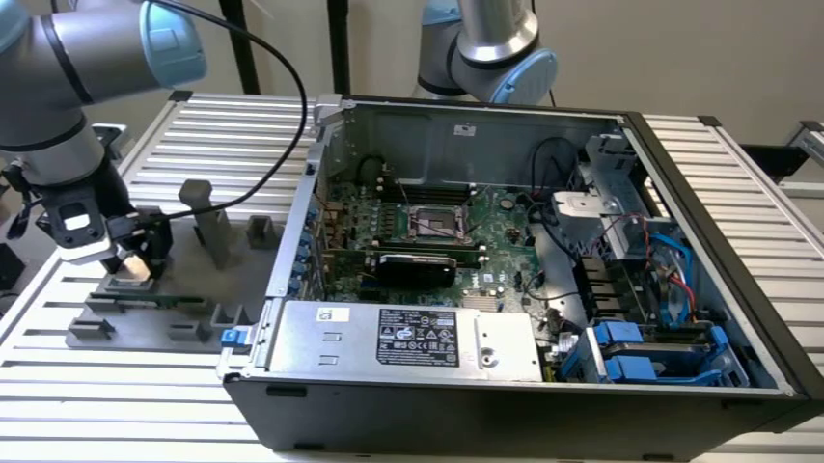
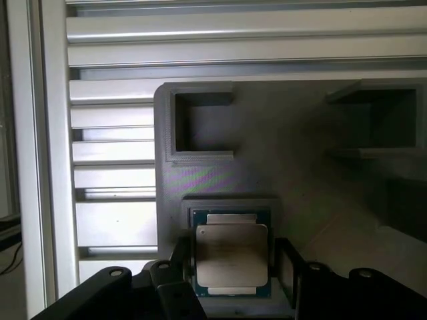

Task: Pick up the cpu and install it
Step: 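Pick up the cpu and move it towards the insertion slot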

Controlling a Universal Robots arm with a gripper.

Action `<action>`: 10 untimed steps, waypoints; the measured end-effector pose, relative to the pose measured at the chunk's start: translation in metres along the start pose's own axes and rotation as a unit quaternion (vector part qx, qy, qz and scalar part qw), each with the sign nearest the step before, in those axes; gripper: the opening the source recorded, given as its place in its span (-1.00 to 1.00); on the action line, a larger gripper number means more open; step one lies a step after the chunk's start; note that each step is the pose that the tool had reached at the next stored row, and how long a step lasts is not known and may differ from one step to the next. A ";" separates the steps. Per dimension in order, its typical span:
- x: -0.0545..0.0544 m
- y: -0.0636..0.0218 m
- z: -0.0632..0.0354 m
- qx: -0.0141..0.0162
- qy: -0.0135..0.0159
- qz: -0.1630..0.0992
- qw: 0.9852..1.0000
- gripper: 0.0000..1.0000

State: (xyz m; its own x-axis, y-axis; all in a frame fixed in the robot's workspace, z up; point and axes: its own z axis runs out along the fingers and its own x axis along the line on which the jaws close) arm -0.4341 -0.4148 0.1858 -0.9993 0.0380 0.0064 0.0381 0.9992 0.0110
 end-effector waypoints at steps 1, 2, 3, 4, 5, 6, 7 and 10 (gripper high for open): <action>0.000 0.0000 0.0002 0.000 0.000 0.000 1.000 0.24; 0.000 0.0000 0.0003 0.000 0.000 0.000 1.000 0.24; 0.001 0.0000 0.0003 0.000 0.000 0.000 1.000 0.24; 0.001 0.0000 0.0003 0.000 0.000 0.000 1.000 0.20; 0.001 0.0000 0.0004 0.000 0.000 0.000 1.000 0.20; 0.001 0.0001 0.0005 0.000 0.000 0.000 1.000 0.09; 0.001 0.0000 0.0006 0.000 0.000 0.000 1.000 0.09; 0.001 0.0000 0.0006 0.000 0.000 0.000 1.000 0.09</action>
State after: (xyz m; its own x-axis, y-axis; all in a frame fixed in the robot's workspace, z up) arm -0.4348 -0.4148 0.1851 -0.9993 0.0381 0.0062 0.0382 0.9992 0.0111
